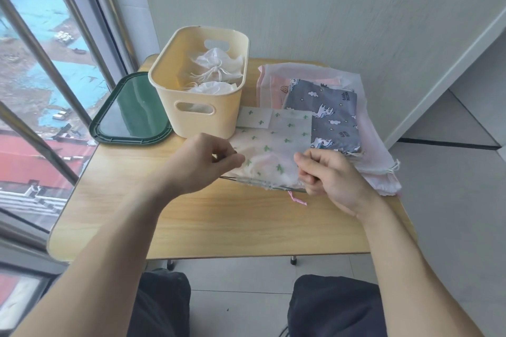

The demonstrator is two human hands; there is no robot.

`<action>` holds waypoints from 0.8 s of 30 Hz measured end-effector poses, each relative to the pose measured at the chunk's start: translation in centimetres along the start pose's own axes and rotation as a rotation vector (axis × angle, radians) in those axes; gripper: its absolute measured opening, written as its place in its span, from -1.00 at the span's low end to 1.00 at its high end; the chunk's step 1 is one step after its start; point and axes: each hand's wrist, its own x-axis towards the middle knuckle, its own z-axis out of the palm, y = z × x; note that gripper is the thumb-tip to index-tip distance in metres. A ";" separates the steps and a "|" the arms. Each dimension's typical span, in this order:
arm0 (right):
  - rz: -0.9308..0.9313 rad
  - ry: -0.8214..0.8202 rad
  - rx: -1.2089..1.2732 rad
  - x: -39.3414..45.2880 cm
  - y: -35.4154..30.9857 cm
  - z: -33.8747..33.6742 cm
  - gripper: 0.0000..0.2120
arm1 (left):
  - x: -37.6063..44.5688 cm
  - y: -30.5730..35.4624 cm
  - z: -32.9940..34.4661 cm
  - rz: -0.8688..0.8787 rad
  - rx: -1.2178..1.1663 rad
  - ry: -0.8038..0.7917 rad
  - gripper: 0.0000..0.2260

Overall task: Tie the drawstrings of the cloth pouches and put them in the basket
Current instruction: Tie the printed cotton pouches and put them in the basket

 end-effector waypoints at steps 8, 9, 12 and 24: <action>0.108 -0.004 -0.121 -0.7 -0.4 -2.0 -0.62 | -0.4 -0.6 -2.5 -0.068 0.039 0.120 -0.73; 0.122 -0.009 -0.137 -0.8 -0.4 -2.1 -0.61 | -0.4 -0.7 -2.5 -0.070 0.038 0.124 -0.73; 0.118 0.029 -0.353 -0.8 0.0 -2.0 -0.62 | -0.3 -0.5 -1.9 -0.058 0.100 0.117 -0.67; 0.050 -0.017 -0.595 -1.6 -0.2 0.2 -0.67 | -0.1 0.0 -2.6 -0.079 0.078 0.339 -0.61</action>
